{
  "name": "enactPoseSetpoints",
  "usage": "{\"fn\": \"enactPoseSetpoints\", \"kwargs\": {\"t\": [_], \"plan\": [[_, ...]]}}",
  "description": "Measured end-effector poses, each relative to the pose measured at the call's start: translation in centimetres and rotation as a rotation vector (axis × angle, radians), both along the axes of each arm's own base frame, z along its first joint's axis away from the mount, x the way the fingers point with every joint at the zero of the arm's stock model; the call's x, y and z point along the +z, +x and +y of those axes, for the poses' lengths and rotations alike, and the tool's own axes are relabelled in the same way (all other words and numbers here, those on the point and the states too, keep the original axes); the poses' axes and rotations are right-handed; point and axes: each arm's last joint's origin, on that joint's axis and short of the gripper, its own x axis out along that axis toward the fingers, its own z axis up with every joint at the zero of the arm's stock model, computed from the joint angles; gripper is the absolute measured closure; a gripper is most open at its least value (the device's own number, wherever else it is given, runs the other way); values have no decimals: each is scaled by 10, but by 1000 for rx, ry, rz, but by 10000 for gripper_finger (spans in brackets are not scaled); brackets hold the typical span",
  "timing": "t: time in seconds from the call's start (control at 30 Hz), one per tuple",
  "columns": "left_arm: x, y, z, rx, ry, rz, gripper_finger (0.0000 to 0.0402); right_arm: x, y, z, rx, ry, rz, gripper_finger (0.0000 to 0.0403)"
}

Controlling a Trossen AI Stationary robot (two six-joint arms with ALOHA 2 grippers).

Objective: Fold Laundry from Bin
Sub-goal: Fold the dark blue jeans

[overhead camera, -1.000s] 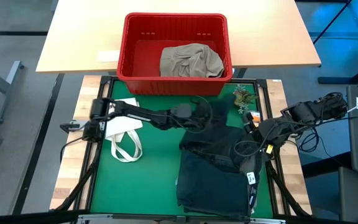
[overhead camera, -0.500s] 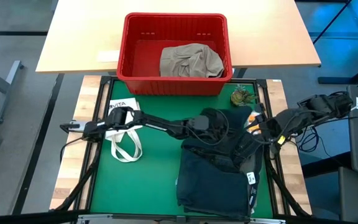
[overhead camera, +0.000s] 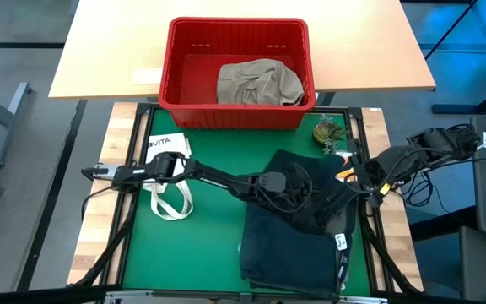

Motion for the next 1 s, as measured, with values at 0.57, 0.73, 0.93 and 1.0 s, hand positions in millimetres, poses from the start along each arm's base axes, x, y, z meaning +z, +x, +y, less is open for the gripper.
{"fn": "enactPoseSetpoints", "kwargs": {"t": [0.57, 0.73, 0.93, 1.0], "plan": [[-15, 2, -13, 23, -26, -2, 396, 1, 2, 0, 1, 3, -17, 249], [-18, 2, -15, 14, -21, 17, 396, 1, 2, 0, 1, 3, -18, 249], [-18, 2, -16, 12, 46, 14, 396, 1, 2, 0, 1, 4, -19, 249], [-18, 2, -16, 13, 57, 15, 394, 1, 2, 0, 2, 4, -19, 249]]}}
